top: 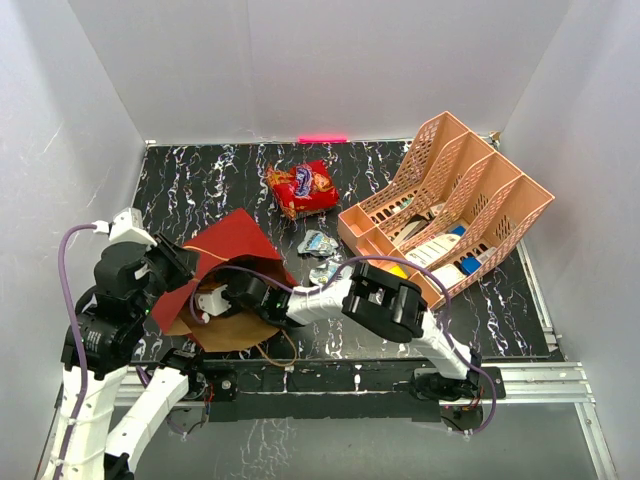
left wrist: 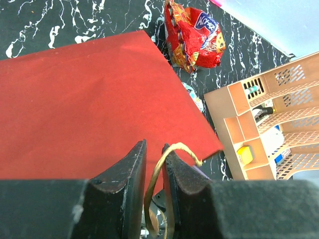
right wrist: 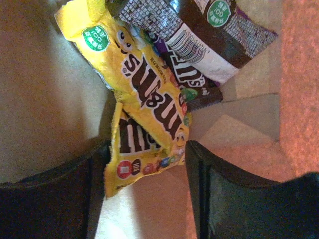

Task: Take the snacks out of the paper bag
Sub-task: Take out the snack from the paper bag.

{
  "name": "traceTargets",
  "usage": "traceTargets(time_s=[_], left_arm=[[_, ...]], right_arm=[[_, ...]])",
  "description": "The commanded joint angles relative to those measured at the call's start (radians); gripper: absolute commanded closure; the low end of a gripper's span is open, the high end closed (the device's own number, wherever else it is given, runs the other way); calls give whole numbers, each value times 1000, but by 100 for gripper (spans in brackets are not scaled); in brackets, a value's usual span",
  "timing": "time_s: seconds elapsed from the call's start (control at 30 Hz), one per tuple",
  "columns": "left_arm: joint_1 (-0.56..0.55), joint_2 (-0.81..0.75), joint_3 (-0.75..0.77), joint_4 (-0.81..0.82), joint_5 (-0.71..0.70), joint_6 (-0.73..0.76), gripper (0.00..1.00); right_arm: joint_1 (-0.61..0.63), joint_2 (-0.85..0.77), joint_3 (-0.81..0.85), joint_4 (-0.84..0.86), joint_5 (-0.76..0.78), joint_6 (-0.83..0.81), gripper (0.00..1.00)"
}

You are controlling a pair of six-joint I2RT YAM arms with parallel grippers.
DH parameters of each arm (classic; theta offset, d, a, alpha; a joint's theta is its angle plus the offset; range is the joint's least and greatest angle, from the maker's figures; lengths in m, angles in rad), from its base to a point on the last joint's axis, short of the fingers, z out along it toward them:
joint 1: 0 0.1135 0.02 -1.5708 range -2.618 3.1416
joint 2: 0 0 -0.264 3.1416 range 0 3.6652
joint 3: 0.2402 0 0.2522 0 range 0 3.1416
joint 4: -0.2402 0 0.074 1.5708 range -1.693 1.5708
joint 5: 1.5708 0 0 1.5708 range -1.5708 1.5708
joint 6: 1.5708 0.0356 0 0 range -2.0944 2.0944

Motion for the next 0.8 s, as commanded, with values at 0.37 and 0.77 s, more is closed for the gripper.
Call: traceTargets(time_s=[0.37, 0.77], left_arm=[[-4, -4, 39, -8, -16, 14, 81], [-3, 0, 17, 10, -24, 13, 80]], right_arm=[[-14, -77, 27, -42, -37, 63, 93], [3, -412, -242, -66, -280, 460, 93]])
